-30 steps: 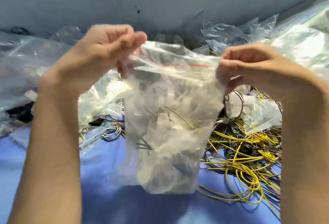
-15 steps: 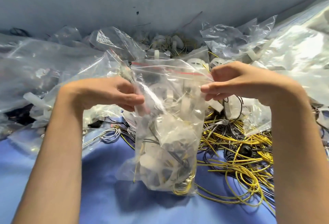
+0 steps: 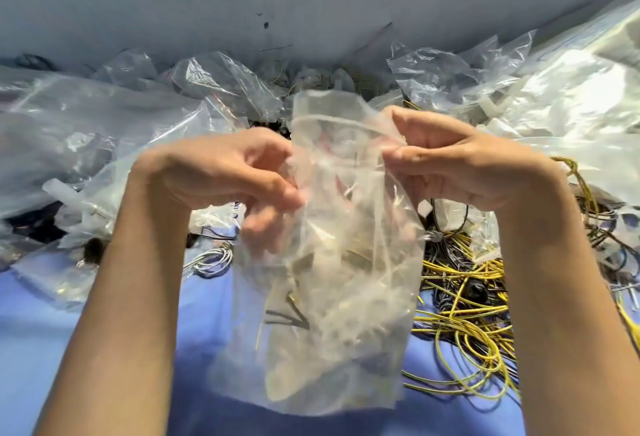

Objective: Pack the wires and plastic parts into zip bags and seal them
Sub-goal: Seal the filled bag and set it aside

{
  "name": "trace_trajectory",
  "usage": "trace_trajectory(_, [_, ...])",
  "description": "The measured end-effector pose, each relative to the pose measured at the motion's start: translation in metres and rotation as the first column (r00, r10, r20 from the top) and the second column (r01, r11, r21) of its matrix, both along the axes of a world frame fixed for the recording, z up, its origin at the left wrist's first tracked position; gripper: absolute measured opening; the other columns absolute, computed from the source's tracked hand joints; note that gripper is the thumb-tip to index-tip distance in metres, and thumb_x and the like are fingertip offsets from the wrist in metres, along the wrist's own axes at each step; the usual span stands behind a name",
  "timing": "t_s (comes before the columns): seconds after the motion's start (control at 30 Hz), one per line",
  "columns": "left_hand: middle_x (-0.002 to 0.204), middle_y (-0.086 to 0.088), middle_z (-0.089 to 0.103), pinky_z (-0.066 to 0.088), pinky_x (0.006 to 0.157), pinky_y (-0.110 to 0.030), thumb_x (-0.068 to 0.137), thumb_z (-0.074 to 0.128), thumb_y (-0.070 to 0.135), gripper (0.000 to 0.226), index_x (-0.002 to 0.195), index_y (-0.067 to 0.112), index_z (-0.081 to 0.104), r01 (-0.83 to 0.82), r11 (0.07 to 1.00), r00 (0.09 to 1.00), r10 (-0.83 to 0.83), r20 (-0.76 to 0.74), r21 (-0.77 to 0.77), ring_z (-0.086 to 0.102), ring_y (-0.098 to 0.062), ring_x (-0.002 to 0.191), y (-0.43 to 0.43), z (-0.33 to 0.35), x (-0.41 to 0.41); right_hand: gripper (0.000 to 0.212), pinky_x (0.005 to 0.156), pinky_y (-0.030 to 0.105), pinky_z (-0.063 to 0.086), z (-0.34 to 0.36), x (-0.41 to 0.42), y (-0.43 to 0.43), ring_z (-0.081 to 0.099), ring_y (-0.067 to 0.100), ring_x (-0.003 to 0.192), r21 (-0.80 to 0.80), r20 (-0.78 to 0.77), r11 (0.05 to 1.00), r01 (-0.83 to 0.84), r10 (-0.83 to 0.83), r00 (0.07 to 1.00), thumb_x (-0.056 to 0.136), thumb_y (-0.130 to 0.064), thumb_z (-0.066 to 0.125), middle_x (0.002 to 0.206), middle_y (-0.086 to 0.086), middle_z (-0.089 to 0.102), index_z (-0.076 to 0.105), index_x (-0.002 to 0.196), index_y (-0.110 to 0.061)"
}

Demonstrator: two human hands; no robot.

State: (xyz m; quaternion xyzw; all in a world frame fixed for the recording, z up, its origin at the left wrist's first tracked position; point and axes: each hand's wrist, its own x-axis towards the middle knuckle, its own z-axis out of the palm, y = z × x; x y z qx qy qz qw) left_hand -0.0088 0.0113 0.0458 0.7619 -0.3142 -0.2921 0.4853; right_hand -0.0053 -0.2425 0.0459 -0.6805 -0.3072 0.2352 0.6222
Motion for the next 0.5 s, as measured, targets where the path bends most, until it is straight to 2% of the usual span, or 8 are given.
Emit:
trace_trajectory(0.07, [0.073, -0.002, 0.074, 0.052, 0.055, -0.017, 0.075, 0.077, 0.029, 0.026, 0.085, 0.005, 0.071, -0.038, 0.996, 0.998, 0.033, 0.059, 0.086, 0.068, -0.01, 0.061, -0.006, -0.006, 0.006, 0.034, 0.056, 0.028, 0.058, -0.004, 0.005, 0.001, 0.064, 0.016, 0.059, -0.136, 0.054, 0.987, 0.081, -0.074, 0.996, 0.08, -0.026, 0.065, 0.067, 0.0, 0.065, 0.043, 0.098, -0.007])
trace_trajectory(0.13, [0.072, 0.004, 0.073, 0.052, 0.059, -0.015, 0.073, 0.069, 0.025, 0.014, 0.075, 0.012, 0.07, -0.234, 0.97, 0.967, 0.226, 0.121, 0.058, 0.069, -0.007, 0.065, -0.008, -0.016, 0.011, 0.031, 0.073, 0.036, 0.06, -0.007, 0.011, 0.0, 0.069, 0.023, 0.07, -0.267, 0.134, 0.947, 0.177, -0.145, 0.98, 0.078, -0.029, 0.061, 0.073, 0.004, 0.071, 0.046, 0.097, -0.009])
trace_trajectory(0.2, [0.077, 0.002, 0.074, 0.053, 0.063, -0.018, 0.07, 0.066, 0.032, 0.025, 0.085, 0.012, 0.061, -0.346, 0.938, 0.927, 0.347, 0.141, -0.027, 0.069, -0.012, 0.07, -0.002, -0.025, 0.018, 0.03, 0.082, 0.04, 0.057, -0.01, 0.017, -0.003, 0.071, 0.029, 0.084, -0.301, 0.187, 0.92, 0.249, -0.199, 0.962, 0.082, -0.025, 0.062, 0.084, 0.01, 0.073, 0.052, 0.102, -0.006])
trace_trajectory(0.27, [0.082, -0.003, 0.073, 0.053, 0.064, -0.02, 0.066, 0.073, 0.047, 0.045, 0.088, 0.011, 0.057, -0.385, 0.921, 0.91, 0.391, 0.14, -0.067, 0.067, -0.014, 0.072, 0.005, -0.025, 0.022, 0.037, 0.081, 0.039, 0.058, -0.01, 0.019, -0.007, 0.07, 0.031, 0.087, -0.29, 0.218, 0.912, 0.29, -0.232, 0.948, 0.077, -0.028, 0.065, 0.091, 0.015, 0.073, 0.055, 0.103, -0.003])
trace_trajectory(0.33, [0.082, -0.004, 0.072, 0.052, 0.062, -0.017, 0.059, 0.078, 0.055, 0.054, 0.086, 0.013, 0.058, -0.387, 0.919, 0.905, 0.395, 0.156, -0.082, 0.067, -0.012, 0.07, 0.01, -0.024, 0.023, 0.044, 0.079, 0.037, 0.059, -0.009, 0.02, -0.012, 0.071, 0.027, 0.081, -0.283, 0.243, 0.908, 0.31, -0.245, 0.939, 0.071, -0.034, 0.066, 0.087, 0.013, 0.073, 0.059, 0.101, -0.003])
trace_trajectory(0.43, [0.075, -0.001, 0.071, 0.051, 0.061, -0.015, 0.074, 0.066, 0.038, 0.029, 0.084, 0.012, 0.057, -0.374, 0.922, 0.907, 0.386, 0.167, -0.103, 0.066, -0.011, 0.068, 0.012, -0.026, 0.023, 0.044, 0.076, 0.031, 0.059, -0.008, 0.021, -0.02, 0.072, 0.022, 0.076, -0.329, 0.259, 0.895, 0.302, -0.222, 0.94, 0.072, -0.036, 0.064, 0.083, 0.011, 0.074, 0.063, 0.096, 0.0])
trace_trajectory(0.5, [0.072, 0.0, 0.071, 0.051, 0.061, -0.015, 0.075, 0.062, 0.031, 0.023, 0.083, 0.01, 0.057, -0.389, 0.915, 0.901, 0.402, 0.164, -0.103, 0.066, -0.011, 0.066, 0.011, -0.025, 0.023, 0.043, 0.069, 0.024, 0.058, -0.01, 0.021, -0.025, 0.072, 0.023, 0.071, -0.335, 0.237, 0.897, 0.288, -0.216, 0.947, 0.072, -0.032, 0.064, 0.078, 0.011, 0.074, 0.062, 0.09, 0.006])
